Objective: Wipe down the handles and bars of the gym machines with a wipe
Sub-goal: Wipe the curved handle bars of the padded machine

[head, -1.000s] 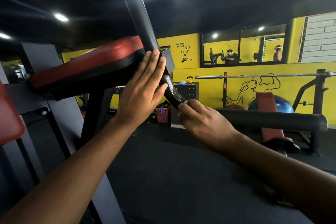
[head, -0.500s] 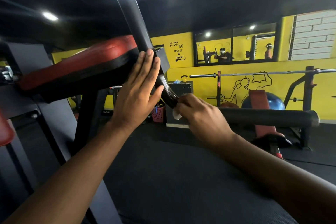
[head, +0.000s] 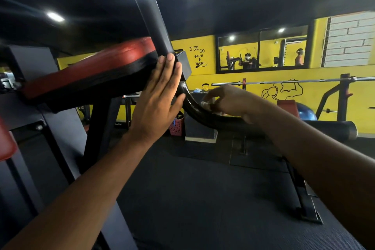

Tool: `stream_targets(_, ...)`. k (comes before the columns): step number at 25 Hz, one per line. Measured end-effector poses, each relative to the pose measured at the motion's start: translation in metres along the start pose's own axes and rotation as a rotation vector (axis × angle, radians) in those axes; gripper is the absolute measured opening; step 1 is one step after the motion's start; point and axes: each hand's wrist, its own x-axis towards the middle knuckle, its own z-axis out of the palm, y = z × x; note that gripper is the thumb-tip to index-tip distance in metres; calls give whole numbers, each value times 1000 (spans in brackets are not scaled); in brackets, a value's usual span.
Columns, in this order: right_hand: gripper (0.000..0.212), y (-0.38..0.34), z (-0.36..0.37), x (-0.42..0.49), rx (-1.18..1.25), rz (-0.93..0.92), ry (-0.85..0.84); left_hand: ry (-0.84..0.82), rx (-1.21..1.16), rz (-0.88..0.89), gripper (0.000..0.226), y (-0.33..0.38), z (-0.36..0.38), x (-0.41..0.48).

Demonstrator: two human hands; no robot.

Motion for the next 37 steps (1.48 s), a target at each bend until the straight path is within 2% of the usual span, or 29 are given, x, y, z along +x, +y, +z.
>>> stream_targets(2, 19, 2, 2, 2, 23, -56, 41, -1, 15, 7, 62, 0, 2, -1)
stream_targets(5, 18, -6, -11, 13, -115, -11, -109, -9, 21, 7, 64, -1, 1, -1)
stream_targets(9, 17, -16, -13, 32, -26, -77, -212, -11, 40, 7, 64, -2, 0, -1)
stream_targets(12, 28, -12, -8, 45, 11, 28, -399, -10, 46, 16, 64, -2, -1, -1)
stream_targets(17, 21, -11, -11, 49, -127, 76, -418, -12, 35, 13, 64, -2, 0, -1)
stream_targets(18, 18, -12, -10, 43, -147, 59, -368, -13, 33, 18, 63, -2, -1, -2)
stream_targets(20, 13, -12, 0, 23, -267, -65, -74, -12, 29, 22, 62, -3, -1, -3)
stream_targets(22, 24, 0, 30, -6, -412, -232, 314, -5, 27, 21, 62, -2, 0, -3)
stream_targets(24, 34, 27, 64, -37, -555, -442, 535, 1, 14, 27, 62, -1, 0, -2)
stream_targets(27, 34, 59, 79, -40, -841, -742, 648, -2, 18, 45, 62, -3, 1, -2)
stream_targets(30, 44, 56, 72, -23, -1034, -892, 665, 11, 16, 56, 61, -4, 3, -2)
stream_targets(33, 37, 66, 71, -23, -1123, -948, 679, 25, 10, 51, 61, -2, 6, -4)
stream_targets(37, 56, 57, 72, -28, -1112, -892, 657, 41, 9, 28, 63, 1, 11, -4)
